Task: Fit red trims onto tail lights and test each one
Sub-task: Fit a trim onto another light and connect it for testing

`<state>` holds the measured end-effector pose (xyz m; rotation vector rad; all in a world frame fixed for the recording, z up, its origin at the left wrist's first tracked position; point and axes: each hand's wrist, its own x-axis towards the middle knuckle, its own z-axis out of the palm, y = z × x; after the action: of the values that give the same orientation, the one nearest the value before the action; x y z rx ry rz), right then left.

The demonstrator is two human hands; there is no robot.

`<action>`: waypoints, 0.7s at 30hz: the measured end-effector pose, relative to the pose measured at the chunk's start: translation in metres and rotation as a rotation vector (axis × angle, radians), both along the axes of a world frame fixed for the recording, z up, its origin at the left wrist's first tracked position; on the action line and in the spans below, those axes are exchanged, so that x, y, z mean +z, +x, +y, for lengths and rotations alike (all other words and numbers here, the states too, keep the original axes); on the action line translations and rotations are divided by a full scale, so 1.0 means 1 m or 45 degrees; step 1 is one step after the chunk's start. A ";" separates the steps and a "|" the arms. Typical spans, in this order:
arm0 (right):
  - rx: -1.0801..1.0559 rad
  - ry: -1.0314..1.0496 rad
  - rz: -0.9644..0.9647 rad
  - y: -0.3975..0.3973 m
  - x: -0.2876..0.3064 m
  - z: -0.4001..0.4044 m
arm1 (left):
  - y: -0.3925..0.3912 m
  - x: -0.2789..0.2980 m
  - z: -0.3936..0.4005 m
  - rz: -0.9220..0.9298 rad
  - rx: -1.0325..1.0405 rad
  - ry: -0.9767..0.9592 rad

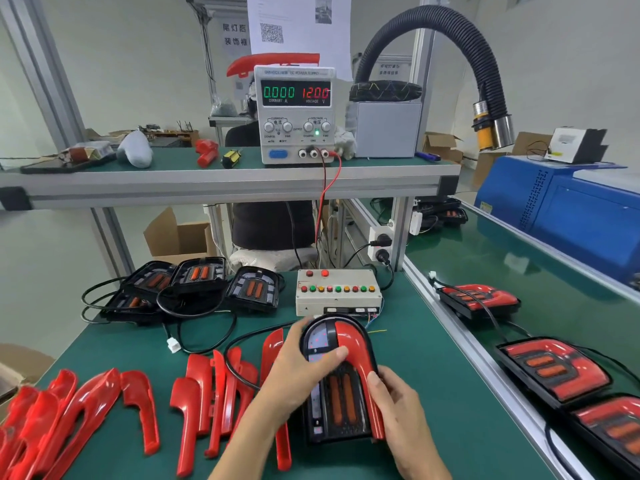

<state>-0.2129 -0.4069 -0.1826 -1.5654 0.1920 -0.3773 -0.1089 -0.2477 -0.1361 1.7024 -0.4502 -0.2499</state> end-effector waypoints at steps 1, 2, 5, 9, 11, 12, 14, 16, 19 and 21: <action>0.010 0.020 -0.007 0.000 0.000 0.000 | 0.005 0.003 0.001 -0.059 -0.033 0.029; 0.022 0.041 -0.010 -0.001 0.001 0.000 | 0.010 0.008 0.003 -0.123 -0.079 0.078; 0.047 0.083 -0.007 -0.001 0.003 0.001 | 0.021 0.021 0.006 -0.468 -0.237 0.339; 0.054 0.148 0.000 -0.001 0.003 0.001 | 0.029 0.039 0.002 -0.761 -0.396 0.597; 0.056 0.159 -0.007 -0.001 0.003 0.000 | 0.030 0.043 0.001 -0.810 -0.409 0.609; 0.054 0.160 -0.012 -0.001 0.002 0.000 | 0.029 0.043 0.001 -0.821 -0.411 0.586; 0.050 0.166 -0.016 -0.001 0.002 0.001 | 0.025 0.041 0.002 -0.841 -0.399 0.504; 0.058 0.176 -0.015 0.000 0.002 0.001 | 0.020 0.038 0.002 -0.851 -0.375 0.460; 0.094 0.179 -0.010 0.000 0.001 0.001 | 0.019 0.038 0.006 -0.830 -0.346 0.471; 0.108 0.167 -0.009 0.000 0.001 0.001 | 0.020 0.039 0.008 -0.799 -0.341 0.497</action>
<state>-0.2134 -0.4064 -0.1818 -1.4380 0.1420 -0.2978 -0.0889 -0.2400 -0.0967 2.0926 -1.1575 0.0176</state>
